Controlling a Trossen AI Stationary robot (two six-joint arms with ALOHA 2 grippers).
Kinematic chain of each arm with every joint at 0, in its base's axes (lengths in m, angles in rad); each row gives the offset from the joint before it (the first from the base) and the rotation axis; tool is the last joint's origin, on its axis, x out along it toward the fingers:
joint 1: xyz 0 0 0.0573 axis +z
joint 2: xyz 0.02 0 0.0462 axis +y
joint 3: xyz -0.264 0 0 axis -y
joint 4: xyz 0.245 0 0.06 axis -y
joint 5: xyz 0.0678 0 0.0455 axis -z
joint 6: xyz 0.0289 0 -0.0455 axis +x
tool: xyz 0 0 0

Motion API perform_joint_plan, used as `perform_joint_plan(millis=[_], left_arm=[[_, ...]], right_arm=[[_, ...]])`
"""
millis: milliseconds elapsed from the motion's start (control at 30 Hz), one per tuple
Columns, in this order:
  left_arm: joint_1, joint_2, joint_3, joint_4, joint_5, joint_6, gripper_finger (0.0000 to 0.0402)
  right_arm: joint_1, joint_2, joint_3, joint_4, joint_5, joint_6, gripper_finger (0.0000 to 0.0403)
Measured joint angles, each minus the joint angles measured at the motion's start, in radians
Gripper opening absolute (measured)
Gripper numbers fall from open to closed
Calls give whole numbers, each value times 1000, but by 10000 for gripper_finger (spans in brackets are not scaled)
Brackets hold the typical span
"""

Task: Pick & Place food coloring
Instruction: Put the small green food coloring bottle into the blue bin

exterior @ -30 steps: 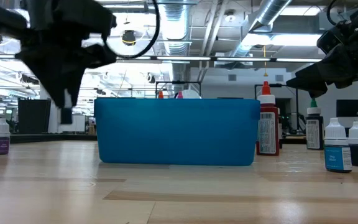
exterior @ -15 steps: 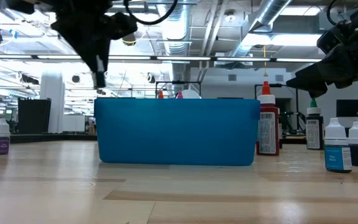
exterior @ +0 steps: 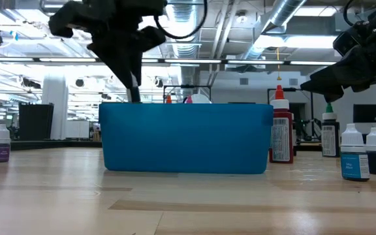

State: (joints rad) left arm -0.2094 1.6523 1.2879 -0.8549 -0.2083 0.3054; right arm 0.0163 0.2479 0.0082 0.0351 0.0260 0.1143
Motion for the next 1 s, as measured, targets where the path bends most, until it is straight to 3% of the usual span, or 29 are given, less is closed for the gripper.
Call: perform_joint_plan(millis=[400,867,1000], left_arm=[[12,102,84,28,36,70,63],[42,252,301,-133,55,101,63],[44,269,312,-157,56,102,63]], right_arm=[[0,11,0,-5,0,0,184],[1,28,0,-5,0,0,184],[1,27,0,-4,0,0,184]])
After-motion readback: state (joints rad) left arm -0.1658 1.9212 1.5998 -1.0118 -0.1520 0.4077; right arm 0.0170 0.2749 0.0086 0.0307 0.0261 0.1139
